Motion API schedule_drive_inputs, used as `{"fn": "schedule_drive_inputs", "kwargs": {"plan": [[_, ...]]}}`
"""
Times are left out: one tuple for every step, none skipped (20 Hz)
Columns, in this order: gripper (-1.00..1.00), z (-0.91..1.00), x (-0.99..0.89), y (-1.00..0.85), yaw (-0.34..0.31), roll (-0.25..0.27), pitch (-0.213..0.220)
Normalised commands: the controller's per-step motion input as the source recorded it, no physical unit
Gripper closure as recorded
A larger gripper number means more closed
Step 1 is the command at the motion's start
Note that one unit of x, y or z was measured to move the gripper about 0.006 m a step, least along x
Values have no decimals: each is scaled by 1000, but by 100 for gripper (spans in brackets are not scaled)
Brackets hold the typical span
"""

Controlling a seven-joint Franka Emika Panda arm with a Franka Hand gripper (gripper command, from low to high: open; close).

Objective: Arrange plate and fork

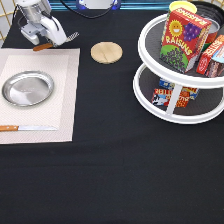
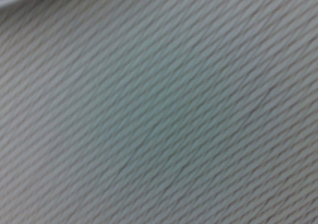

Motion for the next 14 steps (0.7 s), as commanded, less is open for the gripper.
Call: {"fn": "schedule_drive_inputs", "kwargs": {"plan": [[100,54,0,-491,-171,0,-30],[100,80,0,-491,-171,0,-24],[100,100,0,-497,-169,0,-16],[100,123,6,-497,-167,0,-11],[100,100,11,-469,-175,0,-18],[100,80,6,-437,-181,0,-15],[100,71,20,-403,-185,9,-10],[100,29,80,-317,-206,10,-23],[100,60,231,-197,-221,8,-19],[100,106,400,-94,-227,0,-15],[100,166,471,-60,-226,0,0],[100,197,500,-63,-221,0,0],[100,217,537,-69,-210,0,0],[100,231,589,-83,-196,0,9]]}}
